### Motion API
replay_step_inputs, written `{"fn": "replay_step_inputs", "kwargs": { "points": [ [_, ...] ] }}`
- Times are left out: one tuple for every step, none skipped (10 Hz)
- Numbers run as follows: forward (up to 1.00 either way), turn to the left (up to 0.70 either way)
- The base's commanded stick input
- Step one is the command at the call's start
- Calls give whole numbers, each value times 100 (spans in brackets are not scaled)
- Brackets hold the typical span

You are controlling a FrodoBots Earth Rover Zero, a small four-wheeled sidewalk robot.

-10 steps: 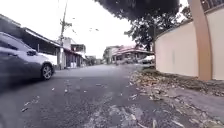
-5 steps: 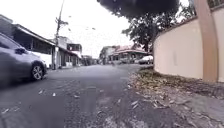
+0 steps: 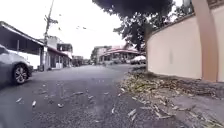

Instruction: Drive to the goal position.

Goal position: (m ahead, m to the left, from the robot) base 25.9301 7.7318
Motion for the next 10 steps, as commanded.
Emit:
{"fn": "replay_step_inputs", "kwargs": {
  "points": [
    [70, 9],
    [70, 32],
    [70, 21],
    [70, 6],
    [70, 0],
    [70, 0],
    [70, 0],
    [70, 0],
    [70, 0],
    [70, 0]
  ]
}}
